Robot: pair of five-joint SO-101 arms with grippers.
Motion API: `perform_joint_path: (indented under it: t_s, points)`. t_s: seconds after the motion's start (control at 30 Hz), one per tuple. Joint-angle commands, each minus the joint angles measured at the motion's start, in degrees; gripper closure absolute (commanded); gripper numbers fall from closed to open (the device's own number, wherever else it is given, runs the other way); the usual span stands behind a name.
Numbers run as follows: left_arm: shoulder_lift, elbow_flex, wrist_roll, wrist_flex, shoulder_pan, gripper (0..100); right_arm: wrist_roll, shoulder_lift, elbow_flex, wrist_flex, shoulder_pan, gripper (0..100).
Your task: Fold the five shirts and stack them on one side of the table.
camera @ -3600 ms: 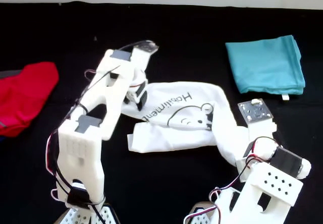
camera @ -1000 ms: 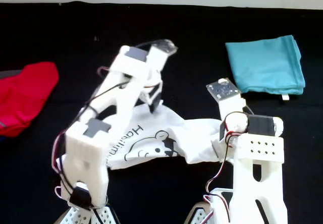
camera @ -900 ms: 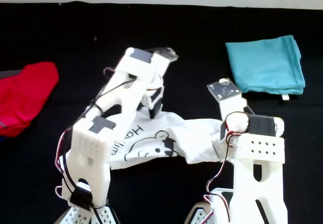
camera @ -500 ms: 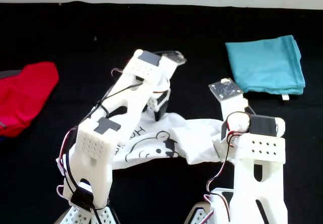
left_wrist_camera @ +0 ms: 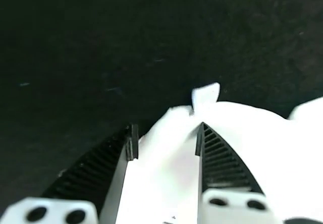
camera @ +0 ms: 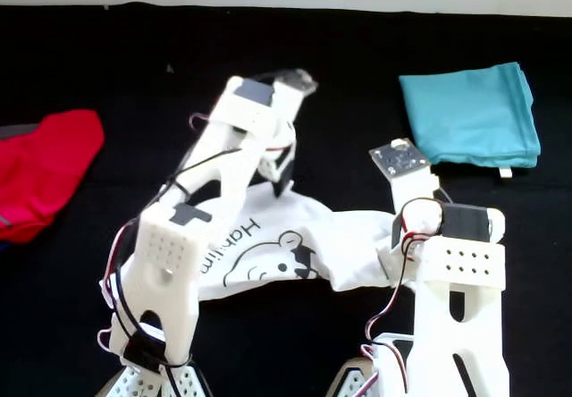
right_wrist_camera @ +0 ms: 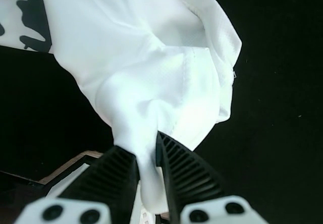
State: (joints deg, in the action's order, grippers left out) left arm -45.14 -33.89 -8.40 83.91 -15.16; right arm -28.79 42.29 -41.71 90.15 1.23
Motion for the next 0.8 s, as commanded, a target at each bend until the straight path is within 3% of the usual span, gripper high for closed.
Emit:
perform_joint_path:
  t_s: [0.0,0.17,0.3,0.5,0.63,0.77]
  points:
    - [-2.0,-1.8,0.4,-1.3,-0.4,81,0.2,0.1,2.2,0.3,0.8,99.2]
    - [-2.9,-1.8,0.4,-0.8,-2.1,82,0.4,0.1,2.1,0.2,0.8,99.2]
    - [-2.3,-3.0,0.5,-0.4,-1.1,100,0.5,0.1,2.1,0.0,0.8,99.2]
    - [3.7,-15.3,0.5,8.1,6.1,99,4.0,-0.6,3.0,-4.8,3.1,99.2]
    - [8.4,-27.1,0.4,14.5,11.2,99,4.2,-4.9,12.5,-5.4,3.7,99.2]
    - [12.6,-32.7,0.5,17.1,14.1,99,4.2,-17.0,32.7,0.0,3.6,99.2]
